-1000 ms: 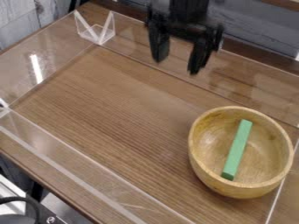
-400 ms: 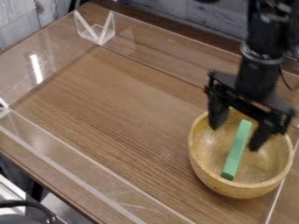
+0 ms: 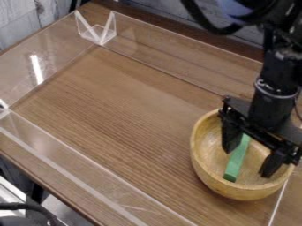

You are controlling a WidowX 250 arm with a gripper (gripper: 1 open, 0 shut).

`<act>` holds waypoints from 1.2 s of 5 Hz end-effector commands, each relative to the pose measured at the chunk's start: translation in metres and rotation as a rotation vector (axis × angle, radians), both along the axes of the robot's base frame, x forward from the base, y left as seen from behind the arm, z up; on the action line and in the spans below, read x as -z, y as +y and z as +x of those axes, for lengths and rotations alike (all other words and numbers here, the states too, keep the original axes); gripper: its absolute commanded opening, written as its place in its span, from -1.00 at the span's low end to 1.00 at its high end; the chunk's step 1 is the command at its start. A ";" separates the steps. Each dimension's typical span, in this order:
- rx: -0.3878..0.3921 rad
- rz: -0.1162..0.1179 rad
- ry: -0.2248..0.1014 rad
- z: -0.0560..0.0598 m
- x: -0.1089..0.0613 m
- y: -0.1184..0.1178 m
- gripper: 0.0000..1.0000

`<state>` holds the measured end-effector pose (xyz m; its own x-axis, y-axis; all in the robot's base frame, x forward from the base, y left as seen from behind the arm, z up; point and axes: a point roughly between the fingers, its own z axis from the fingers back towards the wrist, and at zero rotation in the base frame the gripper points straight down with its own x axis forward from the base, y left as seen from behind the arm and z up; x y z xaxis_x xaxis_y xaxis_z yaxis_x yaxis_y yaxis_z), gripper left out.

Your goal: Remove the green block from inside the brown bowl and put it on the table

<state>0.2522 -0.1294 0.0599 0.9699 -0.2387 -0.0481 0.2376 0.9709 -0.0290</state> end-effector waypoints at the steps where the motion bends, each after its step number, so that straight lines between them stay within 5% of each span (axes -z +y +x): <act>1: 0.012 -0.018 -0.046 0.007 -0.004 0.003 1.00; 6: 0.016 -0.047 -0.057 0.012 0.011 0.014 1.00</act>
<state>0.2584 -0.1151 0.0408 0.9653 -0.2607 -0.0165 0.2595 0.9641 -0.0561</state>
